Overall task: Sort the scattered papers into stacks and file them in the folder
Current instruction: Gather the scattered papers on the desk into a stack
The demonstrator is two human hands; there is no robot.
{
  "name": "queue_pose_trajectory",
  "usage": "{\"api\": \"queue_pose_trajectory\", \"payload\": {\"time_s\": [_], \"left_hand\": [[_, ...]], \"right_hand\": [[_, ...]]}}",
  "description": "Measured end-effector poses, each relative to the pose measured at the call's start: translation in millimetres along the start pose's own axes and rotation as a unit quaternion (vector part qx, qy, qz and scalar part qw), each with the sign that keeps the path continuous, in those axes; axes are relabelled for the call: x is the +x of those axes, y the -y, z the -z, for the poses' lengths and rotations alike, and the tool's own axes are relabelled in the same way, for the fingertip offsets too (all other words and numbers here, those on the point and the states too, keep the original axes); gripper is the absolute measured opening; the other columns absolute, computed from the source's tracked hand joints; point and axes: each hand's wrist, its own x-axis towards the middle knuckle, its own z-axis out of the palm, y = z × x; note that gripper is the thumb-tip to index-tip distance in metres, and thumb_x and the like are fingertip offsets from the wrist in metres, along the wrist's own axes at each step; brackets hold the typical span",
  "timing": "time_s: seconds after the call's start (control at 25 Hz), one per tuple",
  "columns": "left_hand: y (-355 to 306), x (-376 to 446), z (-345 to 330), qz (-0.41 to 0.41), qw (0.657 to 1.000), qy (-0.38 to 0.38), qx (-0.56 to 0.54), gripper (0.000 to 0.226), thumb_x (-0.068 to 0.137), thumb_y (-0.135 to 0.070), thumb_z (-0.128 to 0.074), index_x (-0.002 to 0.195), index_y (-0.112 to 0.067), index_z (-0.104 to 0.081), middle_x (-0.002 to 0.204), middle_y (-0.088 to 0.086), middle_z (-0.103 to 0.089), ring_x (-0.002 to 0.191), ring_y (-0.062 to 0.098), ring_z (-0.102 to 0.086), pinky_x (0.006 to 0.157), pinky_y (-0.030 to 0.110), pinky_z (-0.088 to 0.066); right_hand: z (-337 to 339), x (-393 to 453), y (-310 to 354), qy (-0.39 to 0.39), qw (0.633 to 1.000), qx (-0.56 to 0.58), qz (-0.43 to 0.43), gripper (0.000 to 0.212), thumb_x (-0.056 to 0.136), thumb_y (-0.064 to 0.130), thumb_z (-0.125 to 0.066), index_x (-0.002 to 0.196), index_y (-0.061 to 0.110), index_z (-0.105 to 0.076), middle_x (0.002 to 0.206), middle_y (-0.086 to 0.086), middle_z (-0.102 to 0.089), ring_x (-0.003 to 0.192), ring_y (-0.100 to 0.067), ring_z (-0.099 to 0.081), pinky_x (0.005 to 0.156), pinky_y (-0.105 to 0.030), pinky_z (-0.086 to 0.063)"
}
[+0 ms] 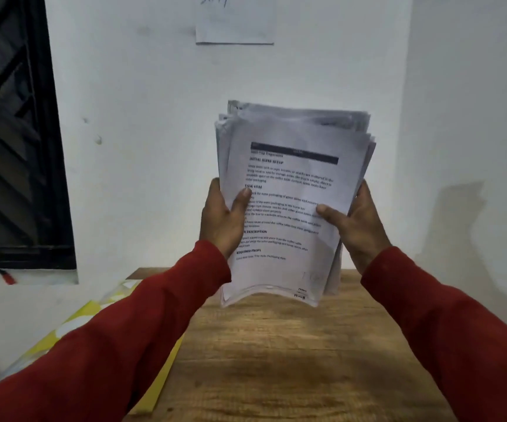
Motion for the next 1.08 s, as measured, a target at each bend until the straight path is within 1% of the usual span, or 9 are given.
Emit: {"api": "queue_pose_trajectory", "payload": {"time_s": [0.12, 0.24, 0.4, 0.52, 0.64, 0.76, 0.84, 0.96, 1.08], "left_hand": [[-10, -5, -1, -0.047, 0.999, 0.010, 0.014, 0.028, 0.101, -0.027, -0.054, 0.123, -0.019, -0.040, 0.110, -0.018, -0.060, 0.096, -0.007, -0.063, 0.085, 0.023, -0.056], [12, -24, 3, -0.046, 0.997, 0.028, 0.046, 0.035, 0.100, -0.023, -0.055, 0.127, -0.017, -0.033, 0.112, -0.019, -0.057, 0.094, -0.010, -0.063, 0.080, 0.016, -0.054], [23, -39, 6, -0.024, 0.999, 0.012, 0.024, 0.043, 0.096, -0.024, -0.062, 0.129, -0.023, -0.034, 0.115, -0.013, -0.062, 0.096, 0.002, -0.068, 0.080, 0.025, -0.057], [31, -49, 7, -0.015, 0.999, 0.019, 0.033, 0.042, 0.097, -0.027, -0.061, 0.129, -0.023, -0.035, 0.115, -0.012, -0.063, 0.096, 0.003, -0.068, 0.079, 0.027, -0.059], [55, -75, 6, -0.009, 0.997, 0.052, 0.064, 0.031, 0.100, -0.031, -0.054, 0.123, -0.025, -0.034, 0.115, -0.012, -0.062, 0.098, 0.008, -0.069, 0.080, 0.035, -0.060], [59, -82, 2, -0.026, 0.996, 0.043, 0.072, 0.021, 0.101, -0.028, -0.050, 0.112, -0.032, -0.033, 0.112, -0.010, -0.062, 0.094, 0.007, -0.068, 0.075, 0.038, -0.061], [51, -72, 3, -0.027, 0.997, 0.039, 0.062, 0.023, 0.101, -0.024, -0.052, 0.111, -0.030, -0.032, 0.112, -0.010, -0.061, 0.093, 0.005, -0.068, 0.076, 0.035, -0.061], [48, -64, 11, -0.012, 0.998, 0.045, 0.050, 0.037, 0.097, -0.031, -0.060, 0.118, -0.029, -0.029, 0.115, -0.011, -0.060, 0.096, 0.009, -0.070, 0.078, 0.037, -0.062], [51, -68, 19, -0.004, 0.998, 0.052, 0.030, 0.044, 0.095, -0.035, -0.060, 0.125, -0.029, -0.029, 0.120, -0.010, -0.061, 0.099, 0.010, -0.070, 0.078, 0.039, -0.062]], "right_hand": [[1, 5, 7, -0.004, 0.999, -0.029, 0.032, 0.051, 0.088, -0.005, -0.065, 0.126, 0.022, -0.044, 0.124, -0.002, -0.063, 0.112, -0.015, -0.064, 0.096, -0.039, -0.055], [5, -10, -9, 0.012, 0.998, -0.057, -0.010, 0.055, 0.088, 0.003, -0.069, 0.130, 0.025, -0.040, 0.124, -0.001, -0.062, 0.111, -0.016, -0.064, 0.097, -0.045, -0.054], [7, -25, -22, -0.009, 0.997, -0.070, -0.021, 0.054, 0.087, 0.005, -0.071, 0.122, 0.034, -0.043, 0.122, 0.000, -0.063, 0.111, -0.018, -0.064, 0.099, -0.048, -0.052], [7, -34, -29, -0.013, 0.997, -0.069, -0.037, 0.049, 0.088, 0.008, -0.071, 0.125, 0.027, -0.044, 0.121, 0.004, -0.063, 0.111, -0.013, -0.064, 0.100, -0.045, -0.052], [3, -55, -44, -0.003, 0.995, -0.081, -0.066, 0.041, 0.092, 0.006, -0.065, 0.126, 0.022, -0.046, 0.119, 0.007, -0.065, 0.106, -0.003, -0.065, 0.100, -0.042, -0.052], [-6, -62, -45, -0.024, 0.995, -0.070, -0.069, 0.037, 0.094, 0.003, -0.060, 0.118, 0.029, -0.049, 0.112, 0.008, -0.066, 0.095, 0.001, -0.066, 0.093, -0.036, -0.056], [-6, -53, -36, -0.039, 0.996, -0.059, -0.057, 0.042, 0.092, 0.003, -0.062, 0.114, 0.035, -0.048, 0.112, 0.009, -0.064, 0.095, 0.001, -0.066, 0.087, -0.030, -0.056], [3, -49, -33, -0.027, 0.997, -0.040, -0.066, 0.052, 0.089, 0.008, -0.069, 0.127, 0.030, -0.042, 0.117, 0.008, -0.062, 0.103, -0.006, -0.064, 0.079, -0.023, -0.056], [6, -59, -41, -0.012, 0.994, -0.069, -0.082, 0.058, 0.089, 0.016, -0.070, 0.133, 0.033, -0.036, 0.117, 0.012, -0.060, 0.107, -0.009, -0.062, 0.072, -0.020, -0.055]]}}
